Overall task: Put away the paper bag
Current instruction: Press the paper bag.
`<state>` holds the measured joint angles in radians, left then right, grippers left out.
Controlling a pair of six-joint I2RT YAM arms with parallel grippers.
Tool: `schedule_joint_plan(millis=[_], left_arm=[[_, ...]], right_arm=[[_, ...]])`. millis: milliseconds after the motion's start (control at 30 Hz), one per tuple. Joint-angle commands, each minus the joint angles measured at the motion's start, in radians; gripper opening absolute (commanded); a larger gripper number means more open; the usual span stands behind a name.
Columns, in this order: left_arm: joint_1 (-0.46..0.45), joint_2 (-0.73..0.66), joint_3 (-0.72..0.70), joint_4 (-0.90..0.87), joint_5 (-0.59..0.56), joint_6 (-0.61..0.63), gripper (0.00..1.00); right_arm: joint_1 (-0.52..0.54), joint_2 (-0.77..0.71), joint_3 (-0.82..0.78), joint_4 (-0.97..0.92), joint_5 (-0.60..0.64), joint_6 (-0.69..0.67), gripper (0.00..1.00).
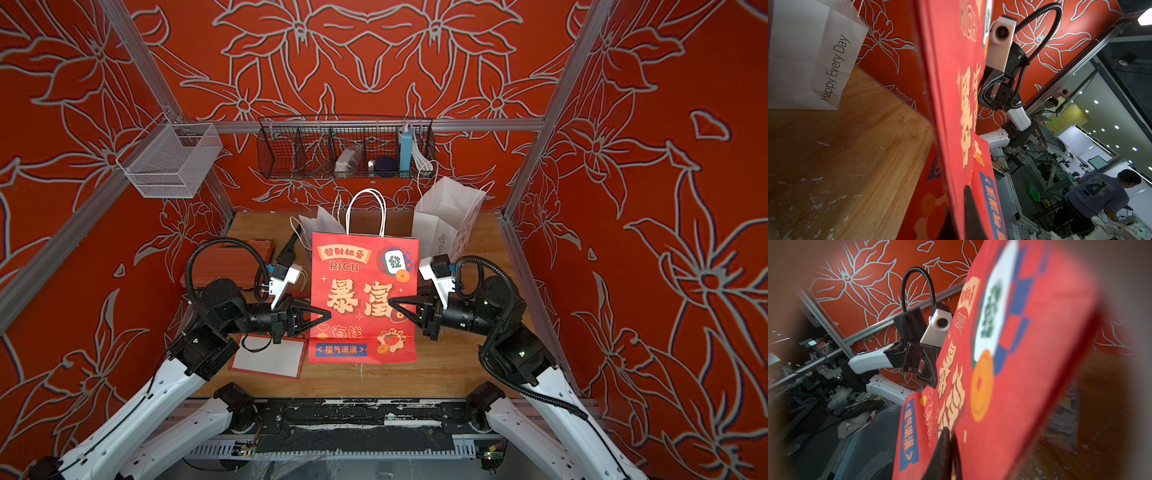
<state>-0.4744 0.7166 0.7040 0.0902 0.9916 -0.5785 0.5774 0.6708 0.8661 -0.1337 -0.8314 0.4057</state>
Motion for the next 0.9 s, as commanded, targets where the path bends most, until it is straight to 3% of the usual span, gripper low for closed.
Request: schedule_joint_plan(millis=[0, 100, 167, 200, 267, 333, 467, 567, 633, 700, 767, 867], left_arm=[[-0.006, -0.023, -0.007, -0.012, 0.035, 0.038, 0.0], [-0.006, -0.029, -0.012, -0.025, 0.033, 0.044, 0.0], [-0.006, -0.031, -0.016, -0.029, 0.034, 0.048, 0.0], [-0.006, -0.031, -0.018, -0.03, 0.036, 0.049, 0.0], [-0.006, -0.032, -0.024, -0.031, 0.041, 0.051, 0.0], [-0.005, -0.031, -0.031, -0.027, 0.054, 0.051, 0.0], [-0.006, -0.034, -0.041, -0.034, 0.065, 0.055, 0.0], [-0.006, -0.04, -0.047, -0.043, 0.063, 0.062, 0.0], [-0.006, -0.042, -0.051, -0.053, 0.061, 0.069, 0.0], [-0.006, -0.041, -0.059, -0.054, 0.059, 0.071, 0.0], [-0.006, -0.04, -0.067, -0.053, 0.057, 0.07, 0.0], [-0.006, -0.037, -0.074, -0.055, 0.061, 0.07, 0.0]], right_arm=[[0.0, 0.002, 0.035, 0.054, 0.029, 0.024, 0.0], [-0.002, 0.0, 0.036, 0.067, 0.035, 0.036, 0.02], [-0.001, 0.002, 0.046, 0.068, 0.049, 0.043, 0.37], [-0.001, 0.004, 0.054, 0.067, 0.053, 0.045, 0.44], [-0.001, 0.008, 0.07, 0.068, 0.07, 0.045, 0.48], [-0.002, 0.012, 0.084, 0.067, 0.083, 0.041, 0.42], [-0.002, 0.023, 0.09, 0.071, 0.094, 0.021, 0.0], [-0.001, 0.026, 0.08, 0.095, 0.093, 0.025, 0.0], [-0.002, 0.024, 0.077, 0.115, 0.107, 0.031, 0.4], [-0.001, 0.024, 0.084, 0.127, 0.133, 0.034, 0.49], [-0.002, 0.026, 0.091, 0.134, 0.148, 0.029, 0.44], [-0.002, 0.032, 0.107, 0.134, 0.158, 0.021, 0.07]])
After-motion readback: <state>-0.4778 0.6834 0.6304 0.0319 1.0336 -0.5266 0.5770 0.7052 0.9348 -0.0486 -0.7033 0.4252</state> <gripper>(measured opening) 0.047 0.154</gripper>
